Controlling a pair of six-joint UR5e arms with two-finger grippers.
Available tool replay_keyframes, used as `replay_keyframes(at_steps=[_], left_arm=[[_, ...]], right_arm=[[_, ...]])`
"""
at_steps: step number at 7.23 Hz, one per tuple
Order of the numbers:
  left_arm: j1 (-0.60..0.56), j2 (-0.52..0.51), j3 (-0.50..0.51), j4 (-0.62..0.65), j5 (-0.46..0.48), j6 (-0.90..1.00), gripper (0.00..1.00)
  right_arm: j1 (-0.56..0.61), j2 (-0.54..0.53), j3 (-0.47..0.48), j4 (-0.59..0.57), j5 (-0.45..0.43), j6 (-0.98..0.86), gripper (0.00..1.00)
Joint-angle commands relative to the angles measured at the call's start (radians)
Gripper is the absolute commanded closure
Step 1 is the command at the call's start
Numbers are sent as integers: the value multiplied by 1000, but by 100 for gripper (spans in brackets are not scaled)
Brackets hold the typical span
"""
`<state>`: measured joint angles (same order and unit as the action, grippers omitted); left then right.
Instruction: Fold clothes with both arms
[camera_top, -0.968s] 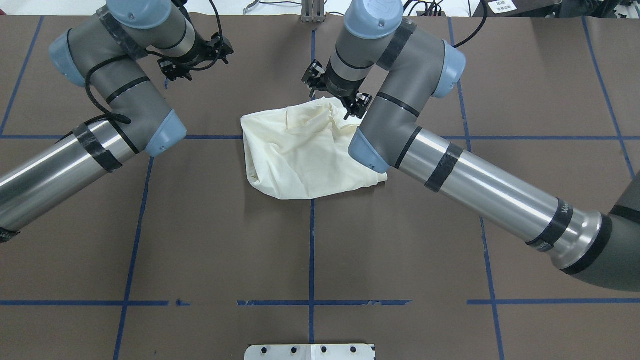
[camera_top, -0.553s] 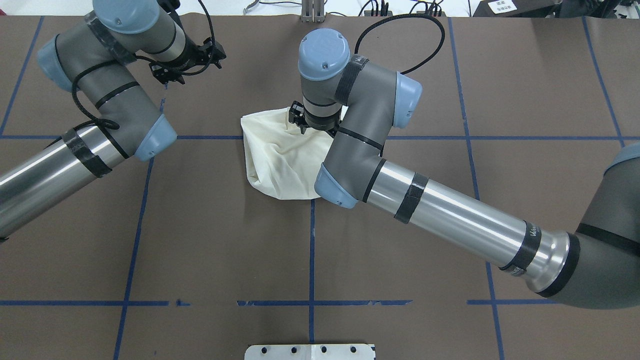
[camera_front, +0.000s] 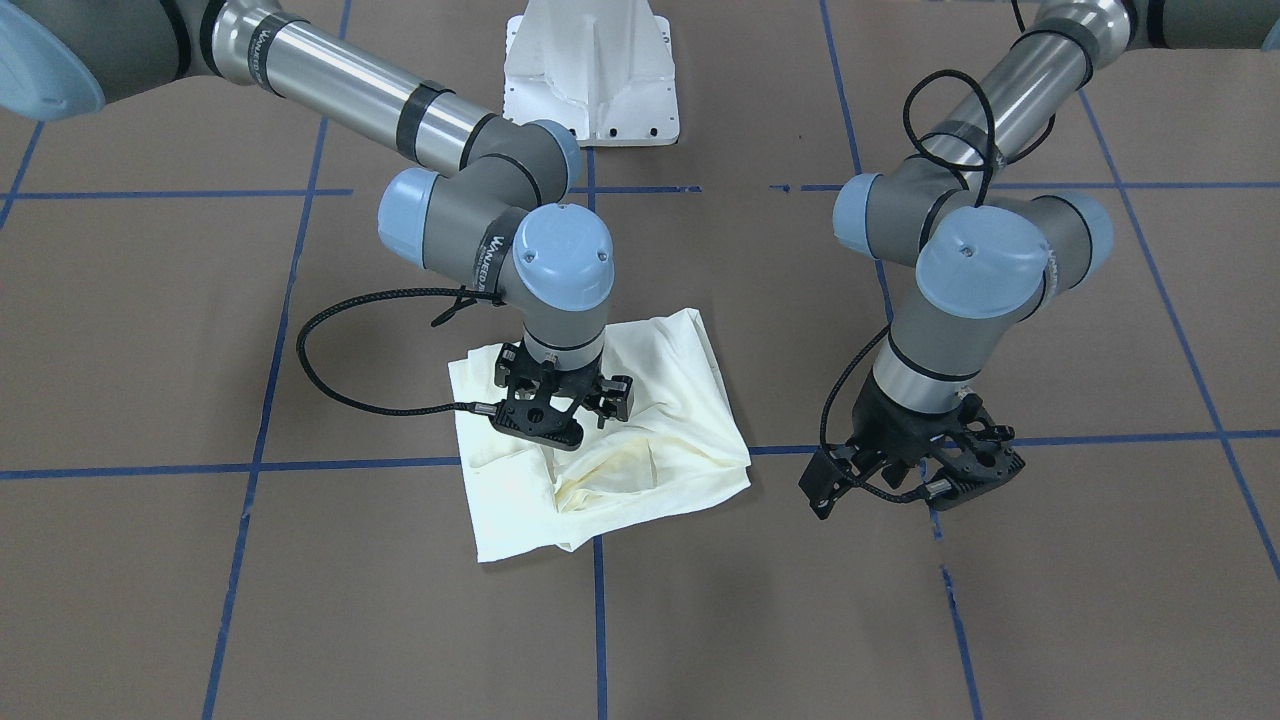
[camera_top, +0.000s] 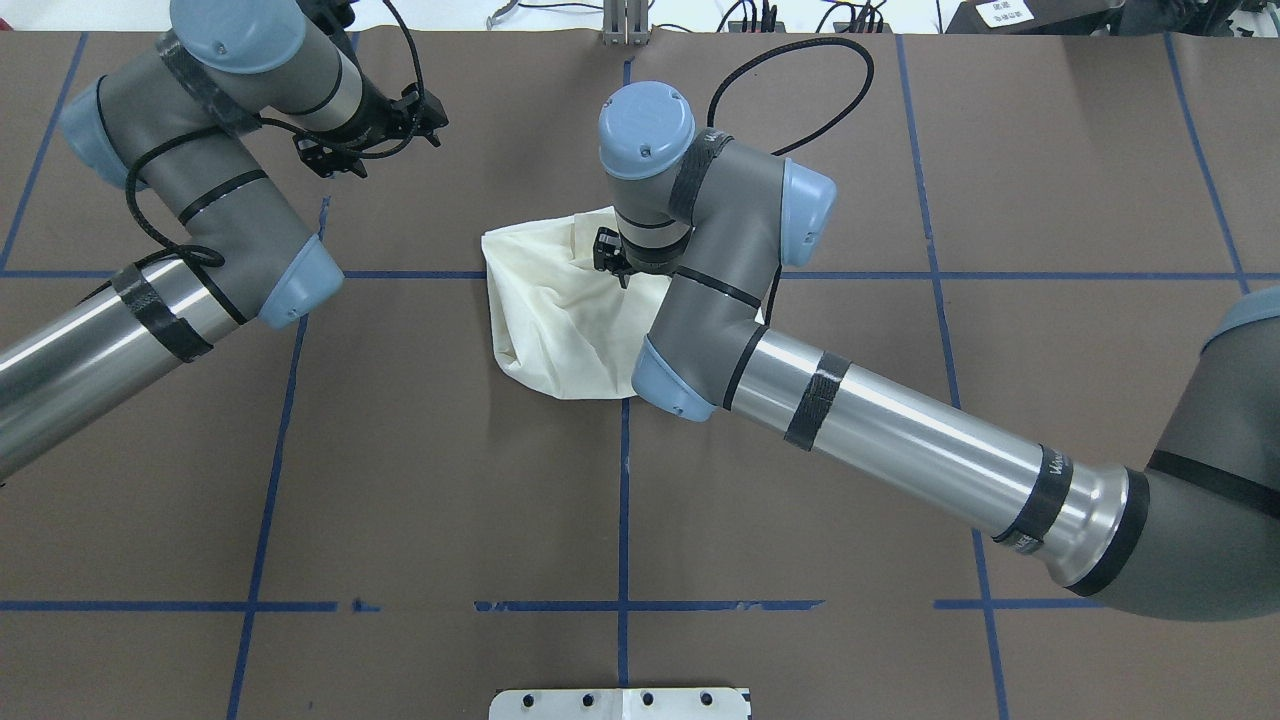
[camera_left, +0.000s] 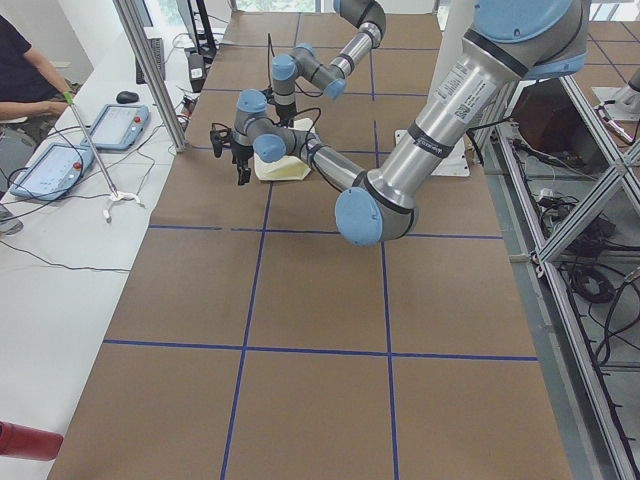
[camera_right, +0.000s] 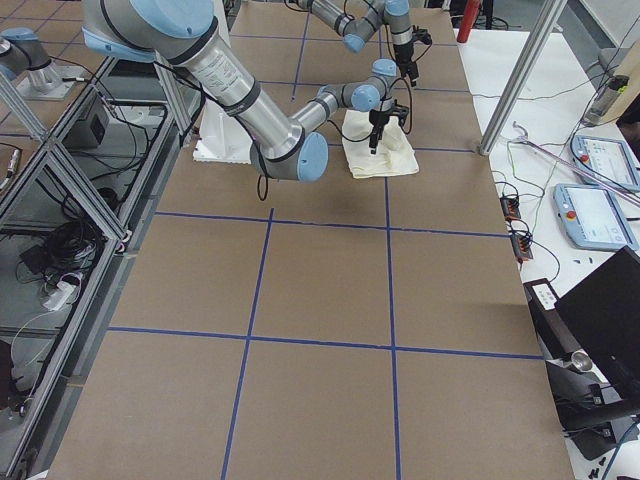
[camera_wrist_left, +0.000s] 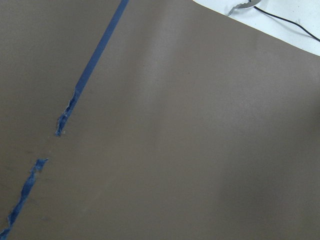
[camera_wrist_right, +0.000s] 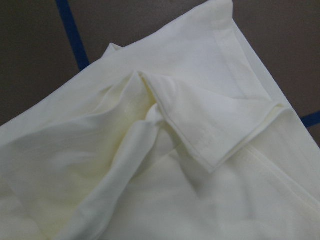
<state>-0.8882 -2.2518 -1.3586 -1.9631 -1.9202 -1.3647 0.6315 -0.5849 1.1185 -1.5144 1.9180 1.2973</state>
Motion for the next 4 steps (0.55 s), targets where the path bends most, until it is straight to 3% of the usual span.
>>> replay_keyframes(at_steps=[1, 4], left_arm=[[0, 6, -11, 1, -17, -1, 1], [0, 8, -14, 0, -19, -2, 1]], right_arm=[[43, 10, -17, -64, 1, -142, 0], [66, 11, -52, -76, -4, -210, 0]])
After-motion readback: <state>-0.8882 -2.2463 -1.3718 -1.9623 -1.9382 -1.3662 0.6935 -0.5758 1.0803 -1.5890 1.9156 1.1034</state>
